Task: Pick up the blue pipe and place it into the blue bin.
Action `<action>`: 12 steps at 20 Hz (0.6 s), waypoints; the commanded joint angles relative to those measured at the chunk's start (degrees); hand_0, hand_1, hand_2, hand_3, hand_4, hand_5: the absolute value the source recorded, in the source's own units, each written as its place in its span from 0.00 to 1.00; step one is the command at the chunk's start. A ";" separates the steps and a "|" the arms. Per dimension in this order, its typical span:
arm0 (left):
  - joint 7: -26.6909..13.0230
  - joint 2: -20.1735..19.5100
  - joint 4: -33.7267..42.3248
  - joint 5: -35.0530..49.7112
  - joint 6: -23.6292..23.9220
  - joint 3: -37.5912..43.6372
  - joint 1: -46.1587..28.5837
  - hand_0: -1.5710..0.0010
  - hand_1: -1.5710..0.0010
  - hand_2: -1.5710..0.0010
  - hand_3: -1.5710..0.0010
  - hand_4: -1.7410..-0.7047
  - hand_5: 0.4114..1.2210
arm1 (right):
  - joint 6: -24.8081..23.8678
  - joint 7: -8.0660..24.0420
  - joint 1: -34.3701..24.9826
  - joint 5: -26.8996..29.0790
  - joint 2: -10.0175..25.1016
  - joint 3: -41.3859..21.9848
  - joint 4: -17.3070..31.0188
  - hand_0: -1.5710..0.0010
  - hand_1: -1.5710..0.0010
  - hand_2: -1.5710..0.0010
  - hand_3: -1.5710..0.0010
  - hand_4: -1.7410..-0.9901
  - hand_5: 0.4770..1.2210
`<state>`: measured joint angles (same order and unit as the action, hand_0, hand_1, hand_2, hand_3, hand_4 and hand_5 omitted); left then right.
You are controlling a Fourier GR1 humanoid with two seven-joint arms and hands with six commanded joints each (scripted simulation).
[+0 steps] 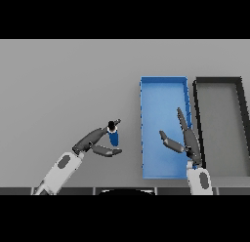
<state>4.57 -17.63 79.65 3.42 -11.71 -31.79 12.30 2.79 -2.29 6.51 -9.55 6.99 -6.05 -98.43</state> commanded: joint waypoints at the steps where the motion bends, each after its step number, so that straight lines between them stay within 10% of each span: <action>1: 0.24 1.76 -1.24 0.66 -0.45 -0.33 0.21 1.00 1.00 1.00 1.00 0.57 0.08 | 0.18 -0.33 0.32 -0.27 -0.37 -0.65 -0.24 1.00 1.00 1.00 1.00 0.72 0.17; 5: 2.45 4.73 -3.33 2.58 -0.35 0.95 1.89 1.00 1.00 0.97 1.00 0.48 0.18 | 0.31 0.12 0.05 0.45 0.00 0.11 -0.13 1.00 1.00 1.00 1.00 0.72 0.17; 8: 1.56 6.90 -4.76 2.90 0.93 1.33 2.54 0.94 0.83 0.77 0.86 0.41 0.30 | 0.33 -0.51 0.84 0.23 -0.19 -0.28 -0.72 1.00 1.00 1.00 1.00 0.72 0.17; 12: 0.41 8.09 -4.39 3.62 0.77 0.75 1.79 0.43 0.36 0.34 0.36 0.21 0.71 | 0.67 0.57 -0.30 1.06 0.15 0.46 0.22 1.00 1.00 1.00 1.00 0.73 0.17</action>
<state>4.95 -9.53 75.26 7.04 -10.96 -31.06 14.09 3.45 -1.54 6.20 -8.49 7.14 -5.60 -98.21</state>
